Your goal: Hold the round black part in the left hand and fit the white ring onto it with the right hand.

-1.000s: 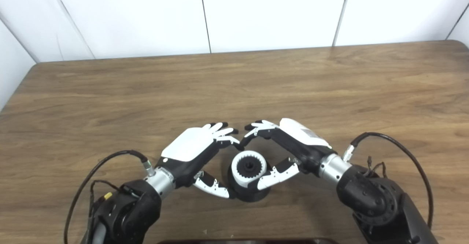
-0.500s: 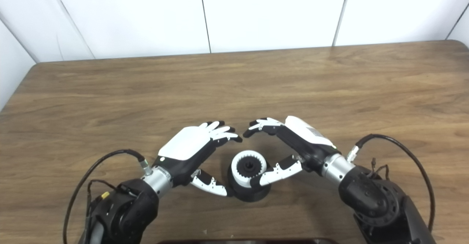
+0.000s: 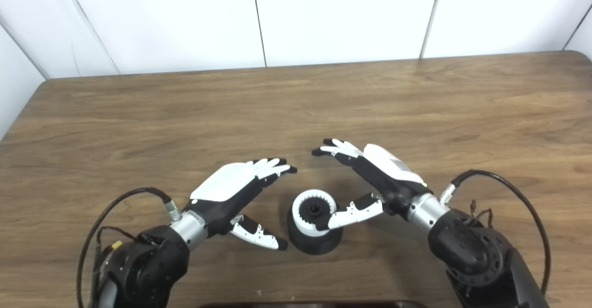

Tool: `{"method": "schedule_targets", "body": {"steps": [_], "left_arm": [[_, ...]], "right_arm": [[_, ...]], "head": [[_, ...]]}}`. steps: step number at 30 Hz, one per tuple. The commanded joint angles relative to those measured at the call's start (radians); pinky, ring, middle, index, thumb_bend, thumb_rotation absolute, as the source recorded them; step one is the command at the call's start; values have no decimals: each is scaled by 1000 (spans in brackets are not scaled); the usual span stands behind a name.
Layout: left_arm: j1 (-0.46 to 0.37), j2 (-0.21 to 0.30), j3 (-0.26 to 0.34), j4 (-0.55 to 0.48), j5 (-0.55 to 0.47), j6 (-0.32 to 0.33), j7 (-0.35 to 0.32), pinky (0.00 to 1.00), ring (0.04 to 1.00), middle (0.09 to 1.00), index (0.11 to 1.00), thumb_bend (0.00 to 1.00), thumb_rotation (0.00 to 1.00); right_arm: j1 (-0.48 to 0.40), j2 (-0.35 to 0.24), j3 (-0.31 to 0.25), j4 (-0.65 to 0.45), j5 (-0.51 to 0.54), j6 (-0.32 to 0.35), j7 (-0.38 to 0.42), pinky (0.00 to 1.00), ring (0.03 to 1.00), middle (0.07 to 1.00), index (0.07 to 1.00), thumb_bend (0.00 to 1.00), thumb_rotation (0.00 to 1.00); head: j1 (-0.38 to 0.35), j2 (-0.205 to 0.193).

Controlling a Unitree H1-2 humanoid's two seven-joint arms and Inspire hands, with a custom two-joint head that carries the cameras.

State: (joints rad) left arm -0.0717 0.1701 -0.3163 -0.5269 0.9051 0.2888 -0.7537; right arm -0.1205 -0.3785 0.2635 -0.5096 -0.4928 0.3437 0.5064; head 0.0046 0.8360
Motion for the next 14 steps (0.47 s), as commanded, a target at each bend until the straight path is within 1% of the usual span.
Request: {"method": "schedule_targets", "body": {"steps": [1, 3, 5, 7, 9, 12, 14], "left_arm": [[-18, 2, 26, -48, -34, 28, 4, 988, 1000, 1000, 965, 1000, 298], [-27, 12, 42, -48, -87, 41, -2, 997, 1000, 1000, 984, 1000, 282], [-39, 25, 56, -51, -134, 61, -23, 1000, 1000, 1000, 996, 1000, 315], [-50, 37, 68, -62, -167, 97, -45, 1000, 1000, 1000, 1000, 1000, 353], [-56, 47, 73, -71, -190, 124, -52, 1000, 1000, 1000, 1000, 1000, 374], [-60, 55, 91, -86, -228, 169, -57, 1000, 1000, 1000, 1000, 1000, 370], [-58, 62, 108, -89, -260, 178, -54, 1000, 1000, 1000, 1000, 1000, 365]], "right_arm": [[-16, -7, -22, -39, 5, 7, -11, 908, 1000, 985, 905, 953, 464], [-9, -5, -36, -45, 12, 22, -12, 910, 1000, 984, 909, 959, 455], [-2, -3, -48, -51, 18, 34, -16, 908, 1000, 983, 914, 951, 448], [7, 0, -61, -56, 31, 42, -19, 908, 1000, 983, 928, 923, 454], [14, 3, -71, -60, 43, 47, -20, 912, 1000, 983, 938, 908, 463], [33, 3, -89, -61, 57, 43, -34, 903, 993, 979, 954, 876, 526], [46, 4, -100, -64, 65, 44, -41, 904, 994, 981, 965, 862, 567]], "head": [[1, 1], [2, 0], [-1, 1], [2, 2], [3, 3], [0, 4], [1, 5]]}}
